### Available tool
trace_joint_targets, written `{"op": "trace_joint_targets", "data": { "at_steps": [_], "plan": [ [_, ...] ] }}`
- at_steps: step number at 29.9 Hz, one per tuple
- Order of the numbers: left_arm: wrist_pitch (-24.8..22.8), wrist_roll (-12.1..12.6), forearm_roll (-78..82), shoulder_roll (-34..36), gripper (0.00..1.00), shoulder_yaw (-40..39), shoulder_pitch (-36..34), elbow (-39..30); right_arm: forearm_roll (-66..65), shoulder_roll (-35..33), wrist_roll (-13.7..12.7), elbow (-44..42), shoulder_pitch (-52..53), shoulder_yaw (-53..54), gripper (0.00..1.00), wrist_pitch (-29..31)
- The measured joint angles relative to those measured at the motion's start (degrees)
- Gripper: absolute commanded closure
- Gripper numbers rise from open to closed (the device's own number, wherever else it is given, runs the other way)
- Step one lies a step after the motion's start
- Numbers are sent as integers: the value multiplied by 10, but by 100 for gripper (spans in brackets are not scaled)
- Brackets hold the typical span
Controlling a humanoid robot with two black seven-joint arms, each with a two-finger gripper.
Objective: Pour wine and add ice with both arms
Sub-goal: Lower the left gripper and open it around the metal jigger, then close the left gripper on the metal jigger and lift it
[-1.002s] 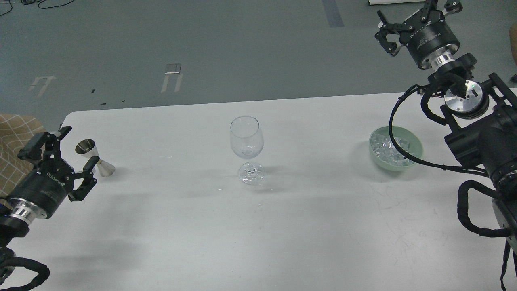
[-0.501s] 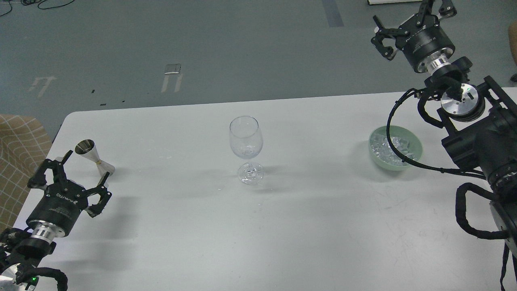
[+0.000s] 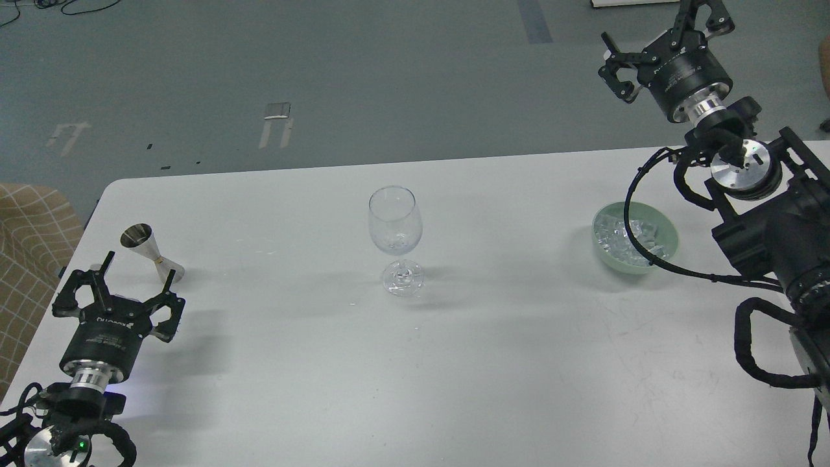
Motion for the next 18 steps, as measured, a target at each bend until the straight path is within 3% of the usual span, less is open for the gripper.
{"op": "trace_joint_targets", "data": {
  "at_steps": [11, 18],
  "plan": [
    [12, 2, -8, -37, 16, -43, -3, 47, -1, 0, -1, 0, 0, -15, 0, 0],
    [12, 41, -27, -60, 16, -44, -7, 46, -1, 0, 0, -1, 0, -16, 0, 0]
  ]
}}
